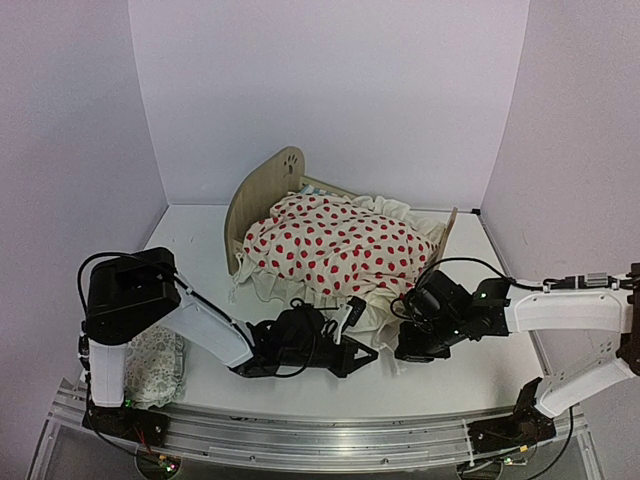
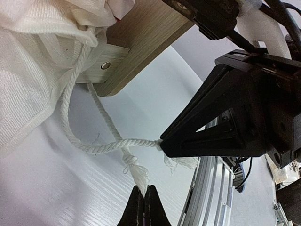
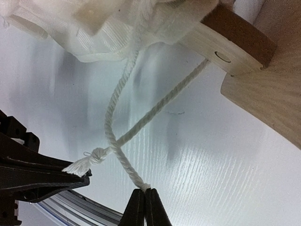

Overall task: Set up the pet bed
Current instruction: Tie the right ropes of the mattress at the bed frame base.

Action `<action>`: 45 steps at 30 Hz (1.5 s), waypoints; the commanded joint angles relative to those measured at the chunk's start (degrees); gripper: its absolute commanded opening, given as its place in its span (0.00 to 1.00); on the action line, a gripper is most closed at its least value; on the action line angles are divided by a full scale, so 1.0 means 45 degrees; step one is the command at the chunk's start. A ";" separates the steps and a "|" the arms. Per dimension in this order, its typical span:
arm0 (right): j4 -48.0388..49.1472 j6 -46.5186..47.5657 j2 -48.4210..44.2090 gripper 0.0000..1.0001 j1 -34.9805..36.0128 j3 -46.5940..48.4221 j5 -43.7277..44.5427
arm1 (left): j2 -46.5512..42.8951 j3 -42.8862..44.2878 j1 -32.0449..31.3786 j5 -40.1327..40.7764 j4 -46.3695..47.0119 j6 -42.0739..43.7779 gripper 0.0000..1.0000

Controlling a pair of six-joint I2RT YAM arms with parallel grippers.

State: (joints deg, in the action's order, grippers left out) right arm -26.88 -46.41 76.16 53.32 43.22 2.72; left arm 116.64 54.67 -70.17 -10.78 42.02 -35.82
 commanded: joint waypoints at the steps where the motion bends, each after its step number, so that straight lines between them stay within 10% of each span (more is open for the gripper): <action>1: -0.0314 0.0346 0.0084 0.01 -0.0044 0.0289 -0.0216 | -0.0342 0.0734 0.0035 0.0163 -0.0836 0.0743 0.00; 27: 0.0007 0.1027 0.1393 0.01 -0.0047 0.0819 0.0031 | -0.1327 0.1469 0.0578 0.0552 -0.2286 0.0883 0.00; 45: -0.2167 0.2040 -0.0558 0.37 -0.0043 0.2273 -0.0361 | -0.0400 0.2821 0.0835 0.0091 -0.2677 0.1668 0.00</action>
State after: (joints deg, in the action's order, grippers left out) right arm -31.12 -39.68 77.57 53.28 50.58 1.27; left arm 113.78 63.35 -67.10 -9.36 30.57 -30.62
